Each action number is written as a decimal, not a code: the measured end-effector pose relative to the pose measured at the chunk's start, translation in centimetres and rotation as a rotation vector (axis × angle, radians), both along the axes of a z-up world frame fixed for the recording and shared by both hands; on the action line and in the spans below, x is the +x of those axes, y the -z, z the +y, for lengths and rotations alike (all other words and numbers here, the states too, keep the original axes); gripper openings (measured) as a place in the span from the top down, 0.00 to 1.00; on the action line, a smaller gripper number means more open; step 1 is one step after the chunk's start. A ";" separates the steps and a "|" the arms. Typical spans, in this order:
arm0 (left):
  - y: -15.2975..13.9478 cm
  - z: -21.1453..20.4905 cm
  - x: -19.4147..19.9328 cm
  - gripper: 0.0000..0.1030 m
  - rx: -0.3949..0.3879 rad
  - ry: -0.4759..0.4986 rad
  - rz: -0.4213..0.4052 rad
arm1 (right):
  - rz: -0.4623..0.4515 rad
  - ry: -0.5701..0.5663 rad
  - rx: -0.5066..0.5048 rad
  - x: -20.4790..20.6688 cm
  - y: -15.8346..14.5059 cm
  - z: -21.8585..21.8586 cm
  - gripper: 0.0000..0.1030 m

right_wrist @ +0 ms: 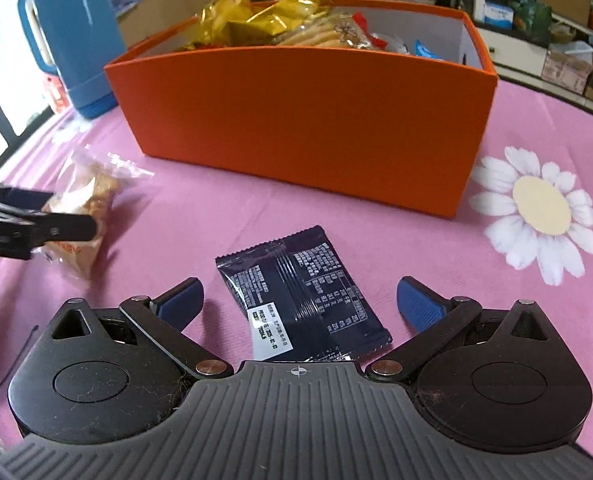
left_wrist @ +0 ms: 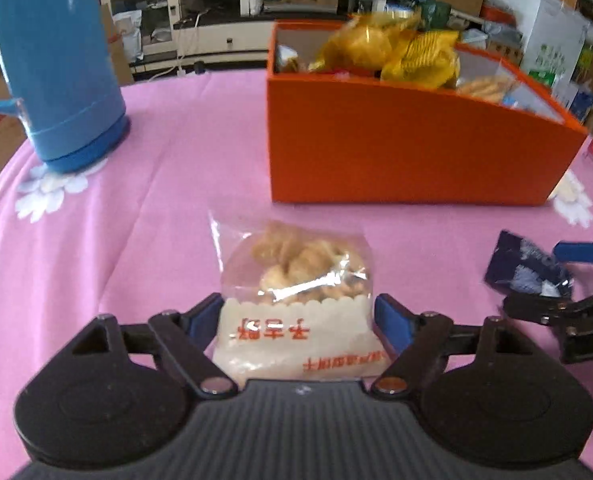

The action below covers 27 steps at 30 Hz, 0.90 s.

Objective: Organize snacks
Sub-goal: 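Grasp the dark navy pack with the right tool while the left tool grasps the clear peanut bag, then carry both packs over the orange box and open both tools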

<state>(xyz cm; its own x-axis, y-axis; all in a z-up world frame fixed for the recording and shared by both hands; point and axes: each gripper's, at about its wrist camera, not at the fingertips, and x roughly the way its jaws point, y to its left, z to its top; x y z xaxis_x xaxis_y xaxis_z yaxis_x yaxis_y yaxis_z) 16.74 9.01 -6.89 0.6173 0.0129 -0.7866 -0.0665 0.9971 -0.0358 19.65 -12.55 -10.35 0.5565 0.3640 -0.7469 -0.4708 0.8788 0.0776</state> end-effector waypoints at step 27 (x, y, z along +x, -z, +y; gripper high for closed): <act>-12.0 0.9 2.7 0.34 -0.185 0.004 -0.250 | -0.288 0.116 0.217 -2.5 -13.9 -3.1 0.71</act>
<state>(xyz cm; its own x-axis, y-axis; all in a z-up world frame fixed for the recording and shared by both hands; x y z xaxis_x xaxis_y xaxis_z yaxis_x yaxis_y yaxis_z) 19.47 9.87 5.09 0.7917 -0.1195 -0.5991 -0.0286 0.9724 -0.2316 17.13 -15.68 3.56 0.7791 0.4187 -0.4665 -0.3985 0.9053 0.1470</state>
